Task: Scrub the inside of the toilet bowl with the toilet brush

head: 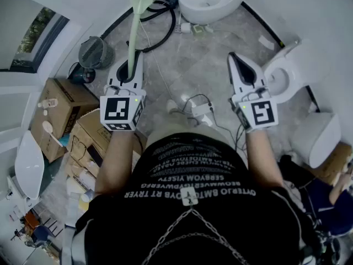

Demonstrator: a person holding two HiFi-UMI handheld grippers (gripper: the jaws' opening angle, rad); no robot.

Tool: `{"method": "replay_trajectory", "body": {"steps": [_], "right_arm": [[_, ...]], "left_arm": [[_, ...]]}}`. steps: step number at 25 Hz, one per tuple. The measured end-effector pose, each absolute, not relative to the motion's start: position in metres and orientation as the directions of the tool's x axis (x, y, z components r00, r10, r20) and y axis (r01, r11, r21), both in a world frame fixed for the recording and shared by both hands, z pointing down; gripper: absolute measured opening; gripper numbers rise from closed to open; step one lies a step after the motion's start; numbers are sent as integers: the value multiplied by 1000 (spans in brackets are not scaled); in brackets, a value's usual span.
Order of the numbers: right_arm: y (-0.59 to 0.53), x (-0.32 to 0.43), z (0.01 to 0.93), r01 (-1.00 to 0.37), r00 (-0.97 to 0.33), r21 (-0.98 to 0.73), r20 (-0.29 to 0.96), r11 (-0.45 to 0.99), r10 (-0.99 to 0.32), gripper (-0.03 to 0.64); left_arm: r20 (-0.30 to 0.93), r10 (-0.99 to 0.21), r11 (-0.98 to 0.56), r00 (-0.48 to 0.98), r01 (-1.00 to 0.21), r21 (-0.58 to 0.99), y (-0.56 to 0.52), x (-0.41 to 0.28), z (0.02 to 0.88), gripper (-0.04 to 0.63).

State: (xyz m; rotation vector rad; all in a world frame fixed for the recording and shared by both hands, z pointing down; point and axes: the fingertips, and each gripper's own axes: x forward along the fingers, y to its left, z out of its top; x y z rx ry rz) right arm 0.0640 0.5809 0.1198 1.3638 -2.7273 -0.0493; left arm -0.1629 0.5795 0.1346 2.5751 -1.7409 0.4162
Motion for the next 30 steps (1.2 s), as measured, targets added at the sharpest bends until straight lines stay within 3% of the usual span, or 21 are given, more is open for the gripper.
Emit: {"method": "replay_trajectory", "body": {"steps": [19,30], "right_arm": [[507,33,137,-814,-566,60,139,577,-813,2],[475,-2,121,-826,-552,62,113,560,-826,2]], "left_arm": [[238,-876,-450,420,-889,-87,487,-186,151,2],[219,-874,-460,433,-884,-89,454,-225,145,2]]}}
